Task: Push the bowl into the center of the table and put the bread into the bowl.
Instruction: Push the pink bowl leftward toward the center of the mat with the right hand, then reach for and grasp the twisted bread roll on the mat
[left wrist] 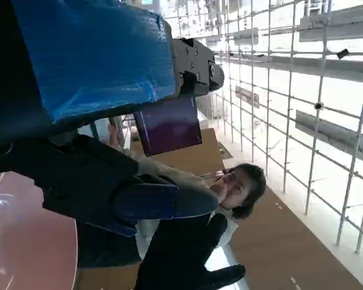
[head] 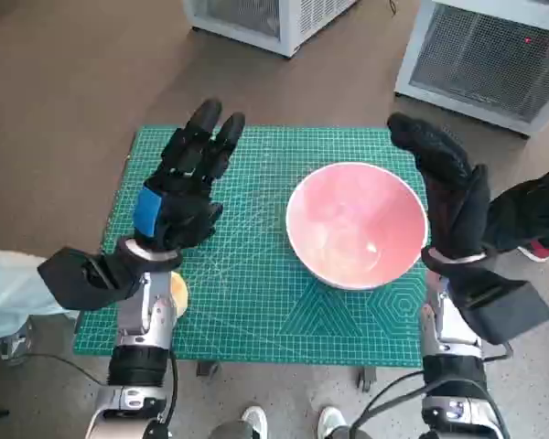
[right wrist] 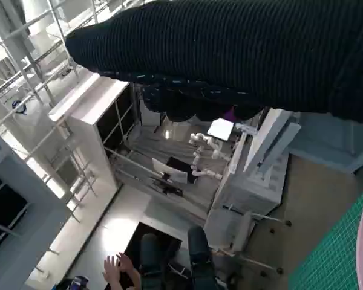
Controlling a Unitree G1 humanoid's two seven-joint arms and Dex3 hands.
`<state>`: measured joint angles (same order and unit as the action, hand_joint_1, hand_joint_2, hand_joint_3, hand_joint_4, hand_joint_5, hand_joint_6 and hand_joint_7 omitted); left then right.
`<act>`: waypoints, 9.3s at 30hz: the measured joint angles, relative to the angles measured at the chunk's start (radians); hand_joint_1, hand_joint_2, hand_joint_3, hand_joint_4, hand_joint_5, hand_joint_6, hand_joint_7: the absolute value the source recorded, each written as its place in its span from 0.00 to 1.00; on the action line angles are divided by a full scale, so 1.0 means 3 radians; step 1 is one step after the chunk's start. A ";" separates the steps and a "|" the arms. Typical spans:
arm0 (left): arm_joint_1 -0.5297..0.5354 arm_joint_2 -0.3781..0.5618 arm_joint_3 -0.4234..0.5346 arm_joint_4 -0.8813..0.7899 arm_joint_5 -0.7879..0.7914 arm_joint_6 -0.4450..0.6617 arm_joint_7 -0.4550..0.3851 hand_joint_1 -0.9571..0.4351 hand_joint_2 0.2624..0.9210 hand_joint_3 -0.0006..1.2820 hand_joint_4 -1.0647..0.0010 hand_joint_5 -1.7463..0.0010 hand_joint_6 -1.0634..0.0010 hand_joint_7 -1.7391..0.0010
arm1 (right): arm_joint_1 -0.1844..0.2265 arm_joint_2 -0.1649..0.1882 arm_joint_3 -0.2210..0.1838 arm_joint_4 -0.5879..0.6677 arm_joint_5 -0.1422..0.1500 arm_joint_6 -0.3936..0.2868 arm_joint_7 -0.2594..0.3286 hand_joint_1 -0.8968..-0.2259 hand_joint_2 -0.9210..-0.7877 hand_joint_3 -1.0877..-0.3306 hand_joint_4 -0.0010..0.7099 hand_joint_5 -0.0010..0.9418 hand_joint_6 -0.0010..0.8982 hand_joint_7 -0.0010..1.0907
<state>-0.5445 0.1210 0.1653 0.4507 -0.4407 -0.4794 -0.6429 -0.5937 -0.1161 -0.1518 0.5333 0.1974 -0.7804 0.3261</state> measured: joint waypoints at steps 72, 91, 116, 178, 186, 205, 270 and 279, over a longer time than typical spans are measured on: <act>-0.0048 0.0038 0.0052 0.0054 0.0037 0.0006 -0.0040 0.21 1.00 0.25 0.83 1.00 0.99 0.71 | -0.0412 -0.0521 -0.0459 0.1932 -0.0368 -0.0413 -0.0930 0.26 0.00 0.30 0.33 0.00 0.14 0.37; -0.0081 0.0096 0.0092 0.0062 0.0038 -0.0021 -0.0034 0.20 1.00 0.24 0.82 1.00 0.99 0.71 | -0.0729 -0.0295 -0.0736 0.2515 -0.0030 0.0496 -0.0655 0.37 0.00 0.31 0.28 0.00 0.17 0.31; 0.0147 0.0206 0.0155 -0.0225 0.0045 -0.0043 0.0052 0.20 1.00 0.25 0.81 1.00 0.98 0.73 | -0.1070 0.0197 -0.1076 0.2587 0.0274 0.1166 -0.0512 0.40 0.00 0.27 0.28 0.00 0.22 0.25; 0.0174 0.0227 0.0015 -0.0443 0.0282 -0.0035 0.0371 0.20 1.00 0.27 0.81 1.00 0.97 0.78 | -0.0956 0.0115 -0.0549 0.1749 0.0049 -0.0350 0.0423 0.24 0.00 0.32 0.33 0.01 0.30 0.22; -0.0085 0.0225 -0.0026 -0.0334 0.0265 0.0049 0.0281 0.21 1.00 0.26 0.81 1.00 0.95 0.77 | -0.0703 0.0083 -0.0407 0.1041 0.0181 -0.0366 0.0491 0.21 0.00 0.43 0.37 0.02 0.34 0.26; -0.0508 0.0253 -0.0016 -0.0140 0.0248 0.0011 0.0066 0.20 1.00 0.25 0.81 1.00 1.00 0.71 | -0.0209 0.0080 -0.0132 -0.0082 0.0292 -0.0069 0.0439 0.19 0.00 0.50 0.40 0.02 0.32 0.28; -0.0903 0.1840 -0.1398 0.1165 0.3038 0.0647 0.0349 0.63 0.73 0.01 0.85 1.00 0.71 1.00 | -0.0176 0.0126 -0.0022 0.0057 0.0407 -0.0080 0.0383 0.22 0.00 0.42 0.38 0.00 0.26 0.33; -0.1134 0.1634 -0.1634 0.1822 0.3194 0.0729 0.0457 0.66 0.77 0.01 0.72 0.99 0.61 0.98 | -0.0178 0.0110 -0.0029 0.0056 0.0407 -0.0074 0.0384 0.21 0.00 0.43 0.37 0.00 0.26 0.34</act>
<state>-0.8847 0.6113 -0.3251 0.9973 0.5175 -0.2606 -0.5058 -0.6471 -0.0832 -0.1606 0.5501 0.3194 -0.8026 0.4413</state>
